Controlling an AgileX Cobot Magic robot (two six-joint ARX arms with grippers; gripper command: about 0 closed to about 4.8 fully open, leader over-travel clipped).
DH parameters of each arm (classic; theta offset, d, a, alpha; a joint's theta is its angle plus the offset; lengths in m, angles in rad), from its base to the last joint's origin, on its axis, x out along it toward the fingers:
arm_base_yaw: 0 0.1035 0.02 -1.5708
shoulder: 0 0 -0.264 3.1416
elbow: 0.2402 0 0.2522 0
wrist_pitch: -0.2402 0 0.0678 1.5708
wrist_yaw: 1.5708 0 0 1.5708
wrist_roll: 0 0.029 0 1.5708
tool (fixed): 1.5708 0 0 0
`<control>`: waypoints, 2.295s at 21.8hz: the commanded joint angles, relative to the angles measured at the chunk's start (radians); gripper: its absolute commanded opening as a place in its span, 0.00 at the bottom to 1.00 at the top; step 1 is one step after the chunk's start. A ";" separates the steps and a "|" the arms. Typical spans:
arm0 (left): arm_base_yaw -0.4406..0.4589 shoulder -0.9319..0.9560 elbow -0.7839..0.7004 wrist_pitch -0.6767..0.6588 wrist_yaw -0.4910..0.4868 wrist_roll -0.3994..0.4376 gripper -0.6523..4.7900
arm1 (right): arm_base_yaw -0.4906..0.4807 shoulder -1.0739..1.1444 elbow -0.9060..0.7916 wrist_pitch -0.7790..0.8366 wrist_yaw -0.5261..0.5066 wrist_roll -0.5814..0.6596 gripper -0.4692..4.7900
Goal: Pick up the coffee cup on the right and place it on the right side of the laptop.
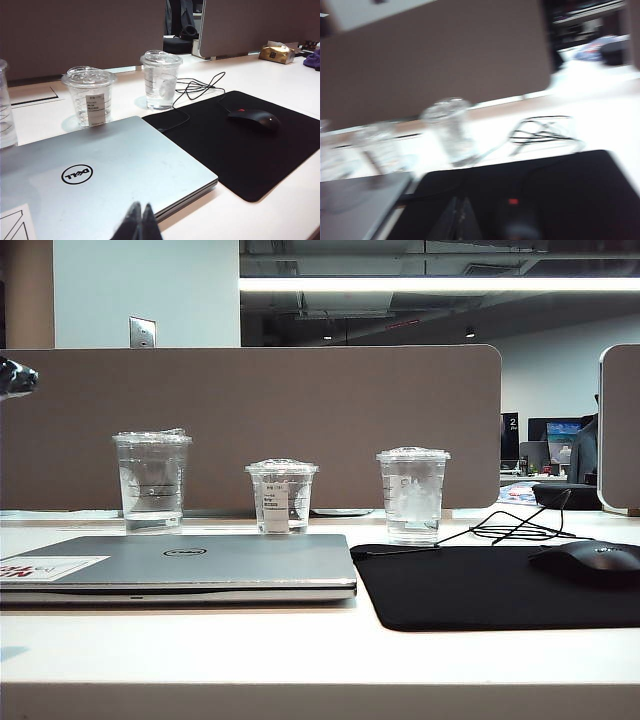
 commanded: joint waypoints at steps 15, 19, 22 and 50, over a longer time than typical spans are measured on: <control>0.000 0.000 0.003 0.010 0.001 0.002 0.11 | 0.002 1.068 0.444 0.462 -0.229 -0.280 1.00; 0.000 0.000 0.003 0.009 0.000 0.002 0.11 | 0.004 1.473 0.627 0.573 -0.323 -0.282 1.00; 0.000 0.000 0.003 0.008 0.000 0.002 0.11 | 0.023 1.668 0.737 0.626 -0.341 -0.286 1.00; 0.000 0.000 0.003 -0.024 0.000 0.002 0.11 | 0.160 2.265 1.272 0.640 -0.301 -0.383 1.00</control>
